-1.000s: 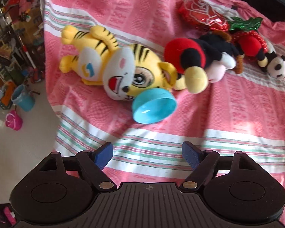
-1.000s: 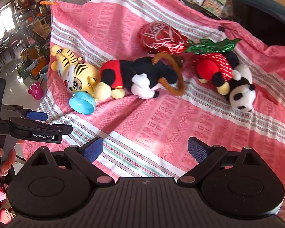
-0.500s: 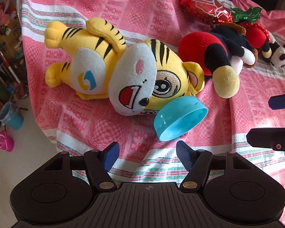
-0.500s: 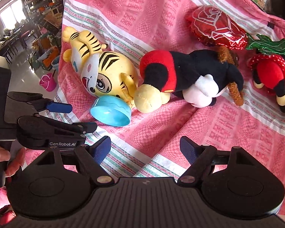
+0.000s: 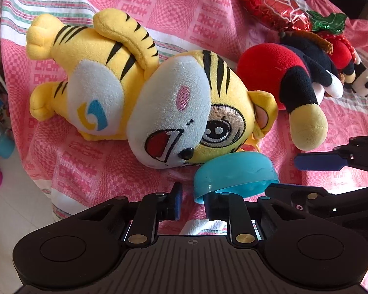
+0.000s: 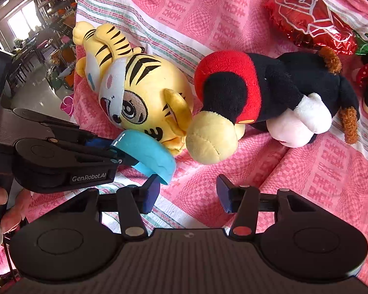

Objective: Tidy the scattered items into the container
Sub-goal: 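Close the left gripper on the rim of the blue bowl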

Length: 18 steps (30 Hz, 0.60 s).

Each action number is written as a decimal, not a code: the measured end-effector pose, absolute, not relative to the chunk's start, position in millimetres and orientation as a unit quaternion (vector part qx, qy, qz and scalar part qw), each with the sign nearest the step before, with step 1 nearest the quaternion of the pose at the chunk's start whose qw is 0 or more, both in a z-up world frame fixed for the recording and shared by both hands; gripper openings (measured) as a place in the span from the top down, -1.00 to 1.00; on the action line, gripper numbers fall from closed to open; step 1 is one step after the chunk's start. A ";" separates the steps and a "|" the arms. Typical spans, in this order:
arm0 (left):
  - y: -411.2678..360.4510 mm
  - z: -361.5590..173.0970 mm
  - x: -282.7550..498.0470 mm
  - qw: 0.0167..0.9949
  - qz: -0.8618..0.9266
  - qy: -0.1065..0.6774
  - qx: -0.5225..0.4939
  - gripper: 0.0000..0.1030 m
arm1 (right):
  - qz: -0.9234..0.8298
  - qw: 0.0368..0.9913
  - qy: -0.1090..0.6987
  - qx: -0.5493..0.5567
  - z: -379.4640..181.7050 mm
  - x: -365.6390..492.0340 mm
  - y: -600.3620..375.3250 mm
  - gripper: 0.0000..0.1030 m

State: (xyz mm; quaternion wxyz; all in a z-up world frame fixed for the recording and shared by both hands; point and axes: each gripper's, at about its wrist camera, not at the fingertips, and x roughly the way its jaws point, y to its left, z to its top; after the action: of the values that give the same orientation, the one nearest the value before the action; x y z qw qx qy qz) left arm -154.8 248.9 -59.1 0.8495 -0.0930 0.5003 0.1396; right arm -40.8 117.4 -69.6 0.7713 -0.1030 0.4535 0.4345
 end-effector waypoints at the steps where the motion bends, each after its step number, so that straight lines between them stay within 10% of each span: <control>1: 249.3 -58.9 -153.0 0.849 0.135 0.502 -0.094 0.75 | 0.437 0.769 0.455 -0.102 -71.4 -40.3 119.7 0.00; 6: 245.4 -58.2 -141.3 0.849 0.110 0.508 -0.089 0.83 | 0.432 0.773 0.456 -0.088 -78.9 -34.4 126.5 0.86; 18: 175.6 -55.1 -112.6 0.832 -0.033 0.550 -0.063 0.85 | 0.385 0.735 0.552 -0.084 -63.3 -12.4 49.8 0.88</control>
State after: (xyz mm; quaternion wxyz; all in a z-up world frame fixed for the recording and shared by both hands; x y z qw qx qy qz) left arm -112.6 175.6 -55.1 0.8321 -0.0630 0.5500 -0.0331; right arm -12.4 49.8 -63.3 0.7345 -0.0839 0.5523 0.3851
